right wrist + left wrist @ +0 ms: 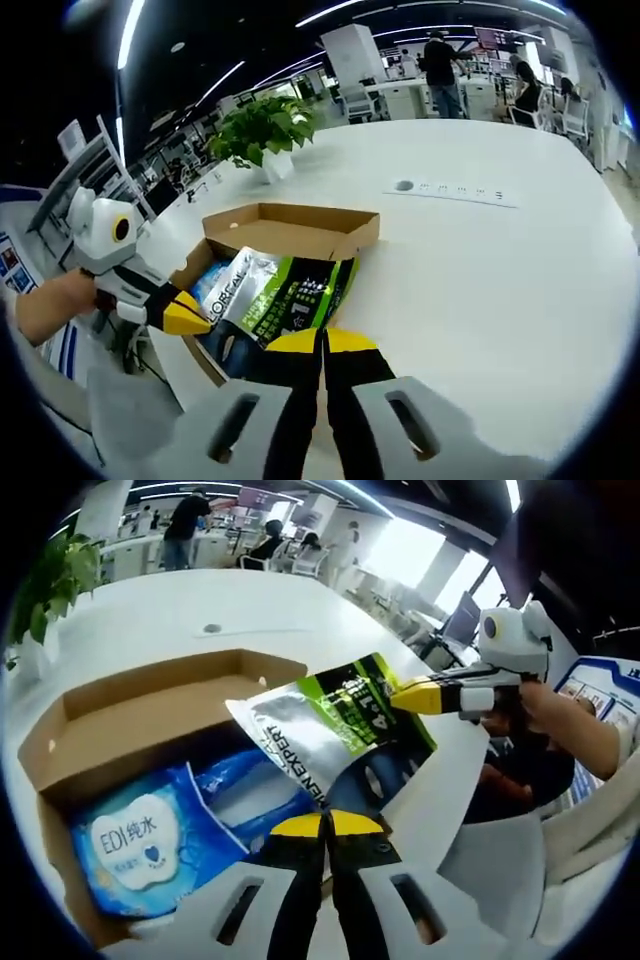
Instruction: Operate the shoe box by opening the lid, removing the specified soft item, and placing it in the target area until the item is outside and the box remains undamaged.
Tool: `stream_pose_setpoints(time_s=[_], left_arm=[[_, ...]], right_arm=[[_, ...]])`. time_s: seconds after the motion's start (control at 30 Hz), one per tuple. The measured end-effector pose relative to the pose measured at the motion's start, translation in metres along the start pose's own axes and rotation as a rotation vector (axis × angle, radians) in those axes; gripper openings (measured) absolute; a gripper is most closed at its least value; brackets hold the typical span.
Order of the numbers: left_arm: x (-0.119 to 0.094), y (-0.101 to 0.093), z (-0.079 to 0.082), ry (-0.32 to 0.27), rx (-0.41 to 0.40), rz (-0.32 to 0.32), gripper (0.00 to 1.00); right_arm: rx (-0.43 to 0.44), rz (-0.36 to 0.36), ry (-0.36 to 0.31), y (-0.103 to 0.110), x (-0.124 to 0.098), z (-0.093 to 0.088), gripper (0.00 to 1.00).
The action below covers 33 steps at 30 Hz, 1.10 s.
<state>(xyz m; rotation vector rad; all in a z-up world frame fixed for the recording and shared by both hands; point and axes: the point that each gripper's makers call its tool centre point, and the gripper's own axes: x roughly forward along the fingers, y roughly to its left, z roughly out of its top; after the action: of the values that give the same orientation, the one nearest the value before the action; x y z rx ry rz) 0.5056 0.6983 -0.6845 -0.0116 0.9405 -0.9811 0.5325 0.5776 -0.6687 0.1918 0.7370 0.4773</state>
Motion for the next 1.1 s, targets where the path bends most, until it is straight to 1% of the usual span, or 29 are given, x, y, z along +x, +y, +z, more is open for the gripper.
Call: stream_pose_setpoints(time_s=[0.3, 0.47, 0.7, 0.93, 1.1], left_arm=[[0.02, -0.017, 0.01, 0.009, 0.022, -0.035, 0.0], [0.029, -0.023, 0.014, 0.007, 0.026, -0.045, 0.0], [0.043, -0.036, 0.02, 0.016, 0.041, -0.072, 0.0], [0.055, -0.042, 0.026, 0.024, 0.048, -0.089, 0.0], [0.067, -0.044, 0.029, 0.035, 0.05, -0.097, 0.0]], right_arm=[[0.01, -0.035, -0.015, -0.022, -0.012, 0.003, 0.0], [0.014, -0.05, -0.016, -0.032, -0.017, 0.002, 0.0], [0.02, -0.073, -0.012, -0.05, -0.026, -0.003, 0.0], [0.026, -0.095, 0.001, -0.067, -0.032, -0.008, 0.0], [0.033, -0.108, 0.015, -0.078, -0.031, -0.013, 0.0]])
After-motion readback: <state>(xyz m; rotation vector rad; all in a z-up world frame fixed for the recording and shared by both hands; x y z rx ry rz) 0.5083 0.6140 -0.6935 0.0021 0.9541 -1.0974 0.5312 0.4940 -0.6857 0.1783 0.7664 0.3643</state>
